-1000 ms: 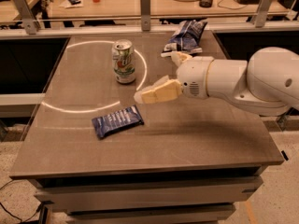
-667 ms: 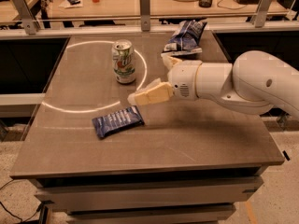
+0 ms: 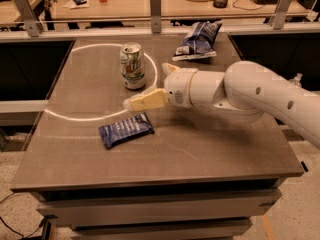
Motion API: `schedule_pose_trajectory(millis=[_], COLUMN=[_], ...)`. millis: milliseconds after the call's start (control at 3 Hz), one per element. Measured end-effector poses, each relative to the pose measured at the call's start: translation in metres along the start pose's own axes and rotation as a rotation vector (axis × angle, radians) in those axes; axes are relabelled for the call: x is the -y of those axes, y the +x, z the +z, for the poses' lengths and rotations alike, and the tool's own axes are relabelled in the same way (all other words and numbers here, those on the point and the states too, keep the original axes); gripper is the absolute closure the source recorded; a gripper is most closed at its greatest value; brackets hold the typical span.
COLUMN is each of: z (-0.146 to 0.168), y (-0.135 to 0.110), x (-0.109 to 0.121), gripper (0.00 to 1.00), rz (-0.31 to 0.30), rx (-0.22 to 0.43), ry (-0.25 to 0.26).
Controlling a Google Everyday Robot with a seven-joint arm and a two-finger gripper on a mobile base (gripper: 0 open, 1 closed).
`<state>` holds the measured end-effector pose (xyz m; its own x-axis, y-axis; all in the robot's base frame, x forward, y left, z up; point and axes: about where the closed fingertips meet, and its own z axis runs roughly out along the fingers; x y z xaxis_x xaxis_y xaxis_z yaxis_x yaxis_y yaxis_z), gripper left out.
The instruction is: Pick 7up can
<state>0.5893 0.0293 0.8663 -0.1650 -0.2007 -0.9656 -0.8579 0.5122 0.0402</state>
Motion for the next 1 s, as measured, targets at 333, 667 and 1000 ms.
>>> schedule_pose_trajectory(millis=[333,667,1000], z=[0.023,0.046,0.06], y=[0.003,0.004,0.001], x=[0.002,0.006,0.018], gripper=[0.0,0.0,0.0], rz=[-0.001,-0.009,-0.022], rx=[0.03,0.059,0.066], ry=[-0.01,-0.018,-0.012])
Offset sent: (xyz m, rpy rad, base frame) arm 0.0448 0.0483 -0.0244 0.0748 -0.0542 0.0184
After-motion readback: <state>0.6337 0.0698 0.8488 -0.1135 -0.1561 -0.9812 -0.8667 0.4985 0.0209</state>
